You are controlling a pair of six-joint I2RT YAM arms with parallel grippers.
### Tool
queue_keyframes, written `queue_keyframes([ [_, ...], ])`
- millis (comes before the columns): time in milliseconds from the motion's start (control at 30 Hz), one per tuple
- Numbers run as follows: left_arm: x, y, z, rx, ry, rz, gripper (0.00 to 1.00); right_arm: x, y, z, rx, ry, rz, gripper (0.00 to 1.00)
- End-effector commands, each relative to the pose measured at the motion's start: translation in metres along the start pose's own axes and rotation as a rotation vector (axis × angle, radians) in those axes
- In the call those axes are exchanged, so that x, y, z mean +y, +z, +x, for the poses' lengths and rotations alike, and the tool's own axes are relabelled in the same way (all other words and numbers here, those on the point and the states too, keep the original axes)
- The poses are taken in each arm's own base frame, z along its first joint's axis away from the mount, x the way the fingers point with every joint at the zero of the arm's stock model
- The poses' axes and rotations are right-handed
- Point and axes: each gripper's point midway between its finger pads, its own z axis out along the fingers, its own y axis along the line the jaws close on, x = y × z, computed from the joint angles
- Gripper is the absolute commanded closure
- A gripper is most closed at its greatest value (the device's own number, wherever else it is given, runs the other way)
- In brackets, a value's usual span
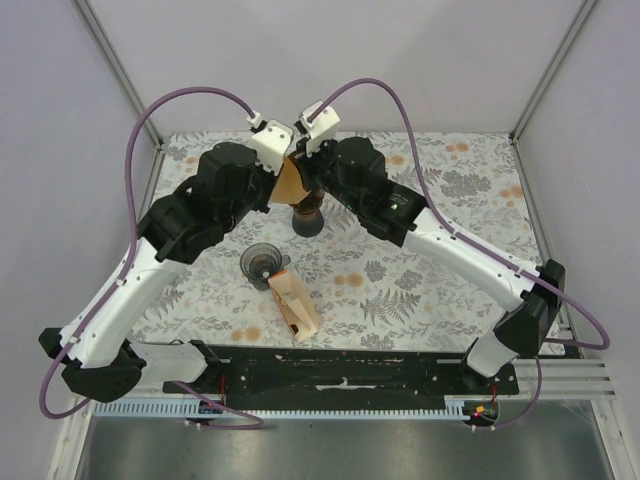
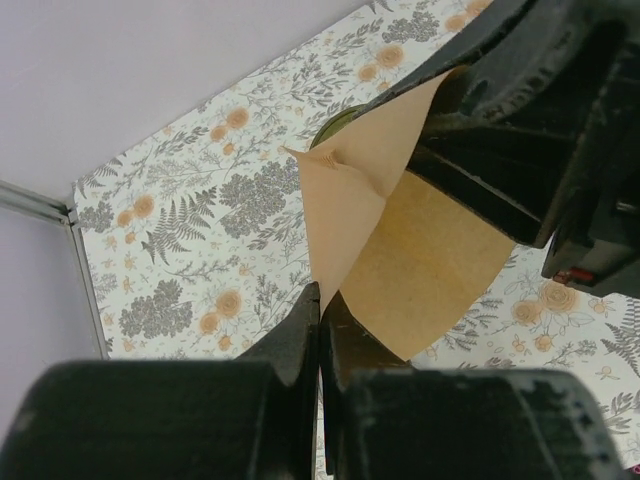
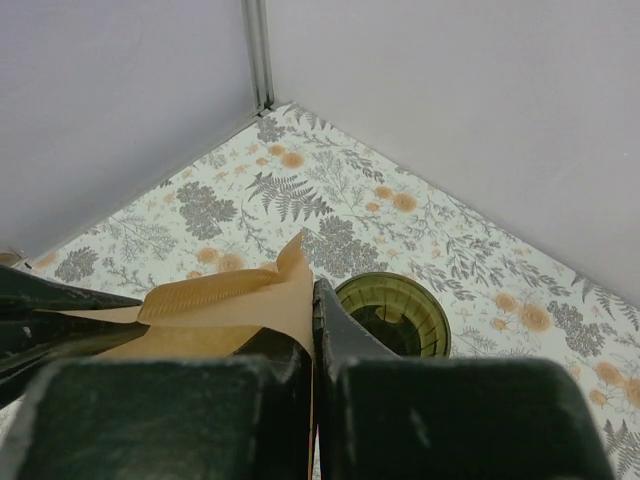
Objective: Place the coffee filter in the dripper
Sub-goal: Place the coffee filter in the coffee dripper.
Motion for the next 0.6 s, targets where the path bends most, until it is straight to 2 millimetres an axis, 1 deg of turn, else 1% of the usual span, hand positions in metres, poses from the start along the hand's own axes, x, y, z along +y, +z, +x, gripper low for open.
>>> queue_keyframes([
  [0,0.004,0.001,-0.007,-0.010,0.061,-0.004,0.98,-0.021,0.003,0.017,0.137,0.004,0.029,1.00],
  [67,0.003,0.007,-0.006,0.001,0.085,-0.007,0.98,-0.025,0.005,0.029,0.195,-0.003,0.041,1.00],
  [200,0.010,0.020,-0.008,0.007,0.128,-0.060,0.94,-0.034,0.009,0.046,0.254,0.082,0.052,1.00],
  [300,0.010,0.033,-0.005,0.017,0.148,-0.081,0.80,-0.034,0.014,0.053,0.275,0.116,0.037,1.00],
  [367,0.007,0.040,0.000,0.029,0.147,-0.073,0.73,-0.033,0.019,0.057,0.289,0.128,0.030,1.00],
  [433,0.003,0.048,0.006,0.045,0.122,-0.049,0.71,-0.029,0.024,0.060,0.303,0.144,0.008,1.00],
  [500,0.000,0.057,0.012,0.065,0.080,-0.028,0.69,-0.029,0.028,0.064,0.322,0.169,-0.002,1.00],
  [567,0.005,0.065,0.013,0.072,0.028,-0.026,0.67,-0.029,0.030,0.068,0.337,0.182,-0.002,1.00],
])
